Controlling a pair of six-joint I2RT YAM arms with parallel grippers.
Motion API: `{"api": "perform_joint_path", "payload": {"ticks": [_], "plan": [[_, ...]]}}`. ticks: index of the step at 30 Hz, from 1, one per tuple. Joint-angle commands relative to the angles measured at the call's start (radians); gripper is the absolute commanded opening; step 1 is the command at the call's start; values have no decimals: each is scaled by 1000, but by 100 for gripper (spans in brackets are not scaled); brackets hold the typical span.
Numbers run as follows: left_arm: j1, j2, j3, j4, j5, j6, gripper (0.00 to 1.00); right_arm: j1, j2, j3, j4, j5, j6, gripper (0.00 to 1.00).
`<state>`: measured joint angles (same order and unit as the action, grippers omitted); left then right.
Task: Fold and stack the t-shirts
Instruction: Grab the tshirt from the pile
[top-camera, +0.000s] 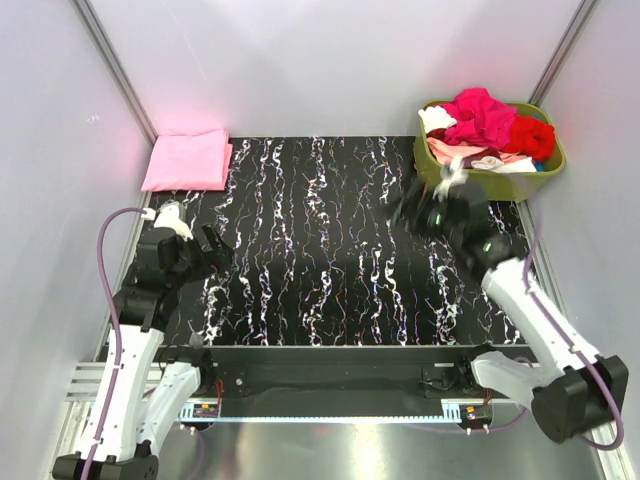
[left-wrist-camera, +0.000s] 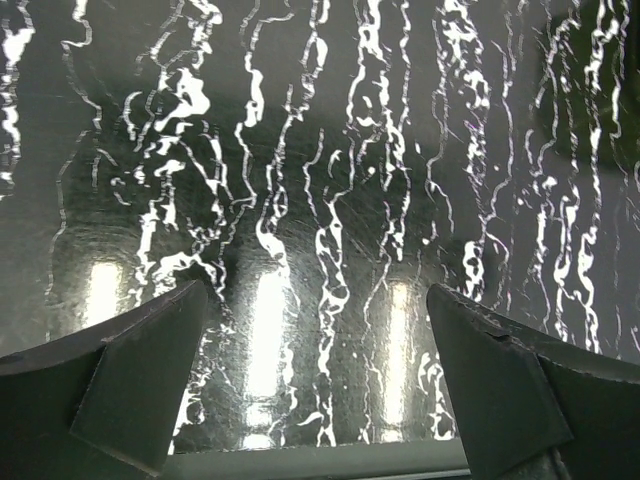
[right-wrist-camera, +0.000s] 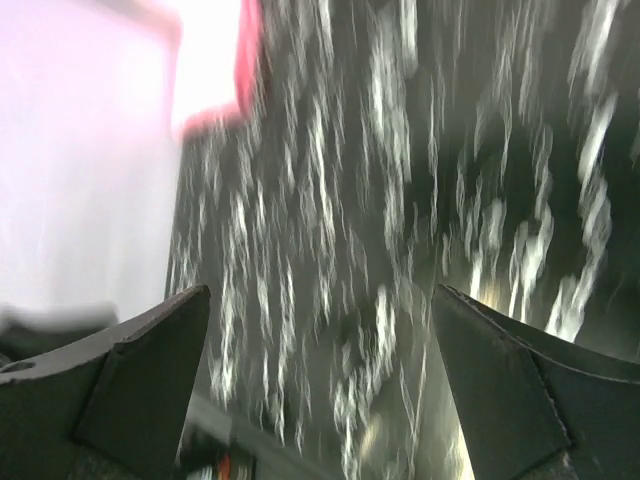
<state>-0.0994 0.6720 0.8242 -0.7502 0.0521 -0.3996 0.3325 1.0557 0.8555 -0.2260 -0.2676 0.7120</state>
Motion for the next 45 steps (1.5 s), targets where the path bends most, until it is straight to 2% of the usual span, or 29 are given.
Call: {"api": "perform_joint_path", "payload": {"ticks": [1,2,3,4,9,12,15,16,19,24,31,36,37,39,40,43,44,45], "plan": [[-3,15,9,34,-49,4,99,-19,137,444,-328,325,-199,100],[-3,23,7,34,-51,5,99,-29,197,546,-390,423,-225,100],[-3,31,12,29,-51,5,99,-42,314,733,-444,464,-265,100],[-3,32,12,29,-51,4,99,-55,372,820,-534,526,-278,100],[-3,14,7,34,-49,4,99,-188,712,1277,-706,559,-304,100],[-3,8,9,34,-70,4,99,-254,870,1460,-780,565,-309,100],[-5,-2,7,34,-80,4,99,-326,989,1582,-806,501,-298,100],[-3,-3,7,34,-81,2,99,-360,1010,1603,-796,439,-293,100],[-3,-2,7,34,-78,2,99,-412,1081,1672,-768,386,-286,97],[-3,0,9,34,-80,2,99,-435,1191,1775,-762,350,-293,96],[-3,-6,7,34,-90,-1,99,-435,1271,1760,-716,292,-287,95],[-3,-2,7,32,-92,-2,99,-435,1314,1781,-707,271,-290,86],[-3,-2,9,32,-95,-4,99,-435,1317,1788,-704,272,-293,83],[-3,-6,7,32,-97,-4,99,-435,1313,1783,-691,248,-299,70],[-3,-6,7,32,-98,-4,99,-435,1311,1785,-687,245,-301,60],[-3,-9,7,32,-100,-5,99,-435,1297,1786,-681,240,-299,11],[-3,-9,7,32,-100,-5,99,-435,1279,1786,-681,245,-293,0],[-3,-9,7,32,-101,-5,99,-435,1265,1783,-670,243,-292,0]]}}
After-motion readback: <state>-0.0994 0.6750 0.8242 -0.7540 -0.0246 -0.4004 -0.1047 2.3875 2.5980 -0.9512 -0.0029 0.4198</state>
